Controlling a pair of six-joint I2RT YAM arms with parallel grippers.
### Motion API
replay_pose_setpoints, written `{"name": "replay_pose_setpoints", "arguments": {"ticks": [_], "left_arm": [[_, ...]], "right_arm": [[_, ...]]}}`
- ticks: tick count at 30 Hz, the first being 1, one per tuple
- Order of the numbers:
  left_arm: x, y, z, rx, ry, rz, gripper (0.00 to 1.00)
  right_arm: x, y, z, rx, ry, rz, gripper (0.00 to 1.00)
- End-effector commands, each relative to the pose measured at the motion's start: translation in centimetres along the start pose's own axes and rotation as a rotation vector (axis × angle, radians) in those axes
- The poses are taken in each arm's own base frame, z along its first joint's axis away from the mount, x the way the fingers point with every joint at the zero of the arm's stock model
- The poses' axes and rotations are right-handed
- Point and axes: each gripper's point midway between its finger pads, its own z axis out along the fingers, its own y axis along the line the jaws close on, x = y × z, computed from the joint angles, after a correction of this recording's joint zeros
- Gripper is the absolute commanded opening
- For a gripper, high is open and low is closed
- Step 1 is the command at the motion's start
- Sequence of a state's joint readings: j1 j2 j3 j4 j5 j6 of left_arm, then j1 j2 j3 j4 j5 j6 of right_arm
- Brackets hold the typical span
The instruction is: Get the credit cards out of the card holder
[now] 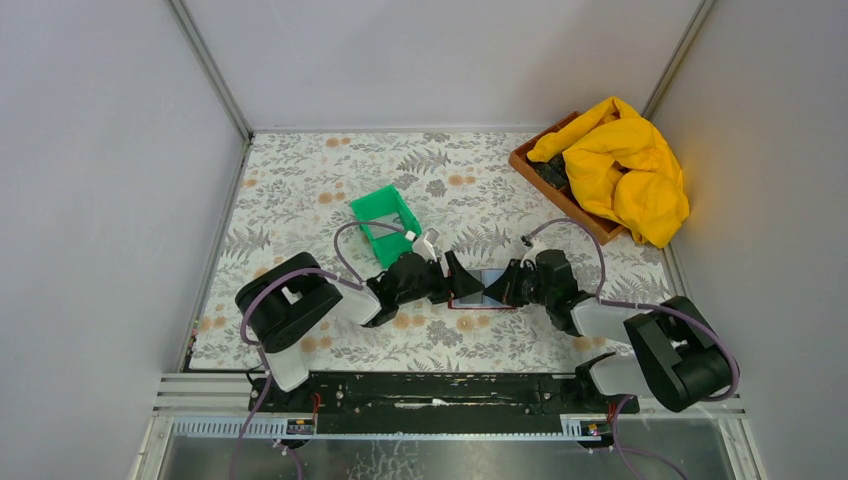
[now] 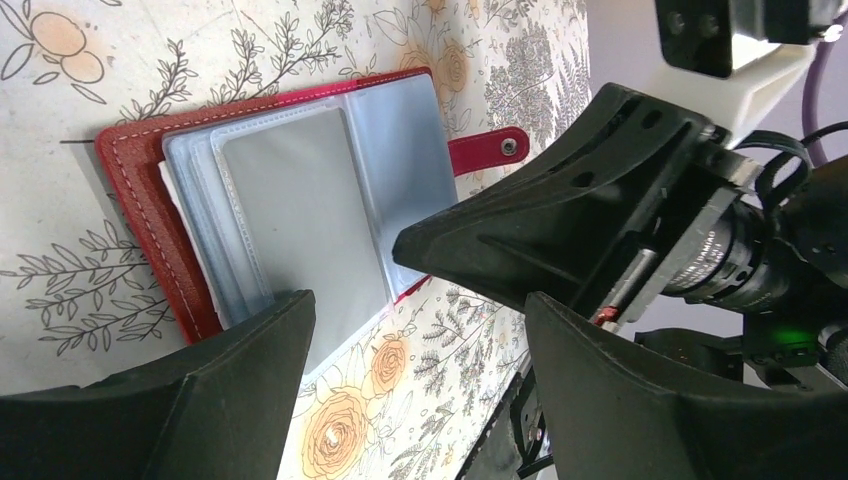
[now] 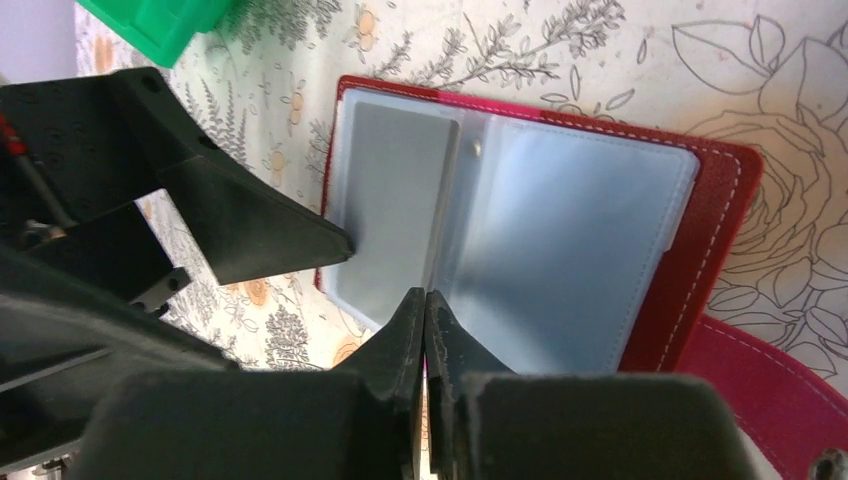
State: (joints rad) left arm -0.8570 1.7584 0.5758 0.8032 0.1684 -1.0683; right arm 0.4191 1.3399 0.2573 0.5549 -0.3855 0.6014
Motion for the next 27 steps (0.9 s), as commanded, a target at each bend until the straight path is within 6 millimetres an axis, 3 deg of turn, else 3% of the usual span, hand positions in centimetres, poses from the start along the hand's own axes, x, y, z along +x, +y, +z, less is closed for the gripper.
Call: {"name": "replay_pose_setpoints", "arguments": {"ticks": [1, 5, 7, 16, 27], "left_arm": [[-0.4, -0.1, 0.6, 0.025, -0.019, -0.005, 0.84], [-0.4, 1.4, 0.2, -0.008, -0.024, -0.018, 0.84], [-0.5, 1.8, 0.0, -0.017, -0.029, -0.022, 0.84], [-0.7, 2.1, -0.3, -0.031, -0.031, -0.013, 0.84], [-0.3, 2.6, -0.2, -0.015, -0.020, -0.034, 0.84]], "right_arm": [[-1.7, 1.7, -0.6, -0.045, -0.069, -0.031, 0.08], [-2.6, 2.2, -0.8, -0.054, -0.097, -0.044, 0.26], [-2.8, 2.3, -0.5, -0.053, -0.087, -0.046, 0.29], [-2.1, 2.0, 1.6, -0.087, -0.031, 0.000, 0.32], [-2.9, 2.8, 1.3, -0.100, -0.042, -0.044, 0.31]]}}
